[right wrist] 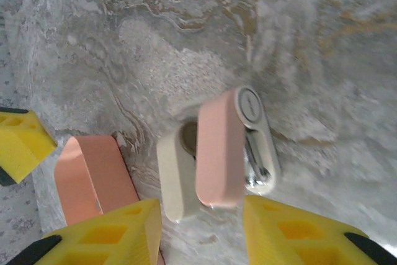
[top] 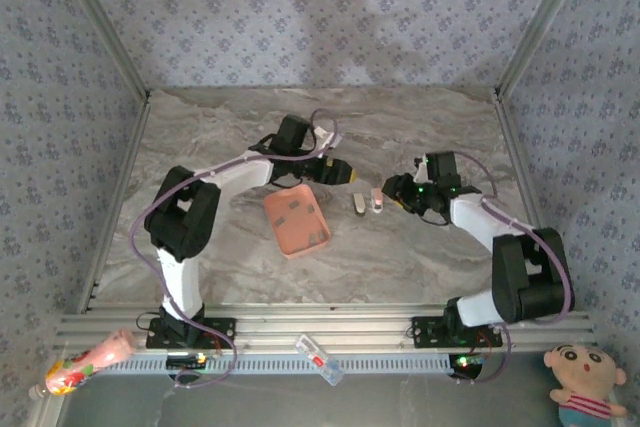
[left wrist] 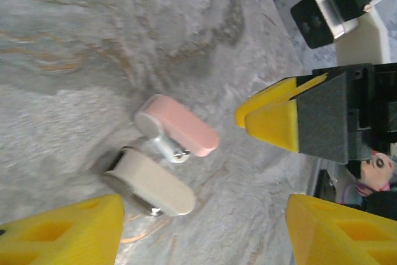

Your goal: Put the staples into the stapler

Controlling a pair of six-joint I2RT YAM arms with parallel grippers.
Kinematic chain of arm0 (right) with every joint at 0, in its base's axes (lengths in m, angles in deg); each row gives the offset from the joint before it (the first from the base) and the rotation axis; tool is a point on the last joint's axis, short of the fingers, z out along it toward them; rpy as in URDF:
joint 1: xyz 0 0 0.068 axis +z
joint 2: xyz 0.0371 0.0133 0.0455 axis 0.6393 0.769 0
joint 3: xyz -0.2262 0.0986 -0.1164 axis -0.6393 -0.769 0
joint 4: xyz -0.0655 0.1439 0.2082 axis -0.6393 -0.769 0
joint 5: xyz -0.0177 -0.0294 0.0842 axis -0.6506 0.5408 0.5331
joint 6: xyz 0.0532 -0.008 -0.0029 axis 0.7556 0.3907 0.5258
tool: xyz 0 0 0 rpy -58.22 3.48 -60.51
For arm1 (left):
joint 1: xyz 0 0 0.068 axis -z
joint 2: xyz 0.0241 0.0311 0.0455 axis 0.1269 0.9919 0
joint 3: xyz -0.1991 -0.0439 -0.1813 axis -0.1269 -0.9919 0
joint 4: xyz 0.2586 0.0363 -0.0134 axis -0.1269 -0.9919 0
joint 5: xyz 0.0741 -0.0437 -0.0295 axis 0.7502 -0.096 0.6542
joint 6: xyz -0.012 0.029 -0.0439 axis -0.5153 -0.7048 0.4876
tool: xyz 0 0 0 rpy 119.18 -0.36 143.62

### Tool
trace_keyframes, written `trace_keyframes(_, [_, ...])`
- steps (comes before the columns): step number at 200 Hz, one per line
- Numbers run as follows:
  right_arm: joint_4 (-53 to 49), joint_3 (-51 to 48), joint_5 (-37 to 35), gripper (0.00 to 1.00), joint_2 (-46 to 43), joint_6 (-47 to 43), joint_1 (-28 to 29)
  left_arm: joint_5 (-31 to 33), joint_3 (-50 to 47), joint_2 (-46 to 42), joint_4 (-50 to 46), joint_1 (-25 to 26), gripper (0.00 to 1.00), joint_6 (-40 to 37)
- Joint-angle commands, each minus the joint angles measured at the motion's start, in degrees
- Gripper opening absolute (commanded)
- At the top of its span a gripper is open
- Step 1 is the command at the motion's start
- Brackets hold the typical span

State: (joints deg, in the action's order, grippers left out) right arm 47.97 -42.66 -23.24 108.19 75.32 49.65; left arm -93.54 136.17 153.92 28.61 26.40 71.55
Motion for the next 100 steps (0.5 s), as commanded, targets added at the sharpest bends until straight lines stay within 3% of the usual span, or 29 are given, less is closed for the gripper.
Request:
trace_keyframes(1, [1.05,2.2,0.29,0.38,4.37,-1.4,0.57,1.47,-2.36,-3.8,3.48,-0.18,0.7,1.23])
trace_keyframes(33, [2.24,-0.83,-1.76,0.29,10.66,-1.49,2.01,1.75,-4.68,-5.29,3.55,-0.82,0.7,1.03])
trace_keyframes(59, [0.21,-4.67,-5.92,0.26,9.46,-1.24,2.04,3.86,-5.95,-6.67,3.07,-1.23,0.7,1.12])
trace_keyframes(82, [-2.17,-3.85,-6.14,0.27,4.61,-2.29,1.31,5.88,-7.19,-8.82,2.81,-2.24,0.71,1.34])
trace_keyframes(100, [-4.86,-0.63,-6.16,0.35,0.14,-4.01,0.74,8.06,-8.48,-11.79,2.67,-3.81,0.72,1.8])
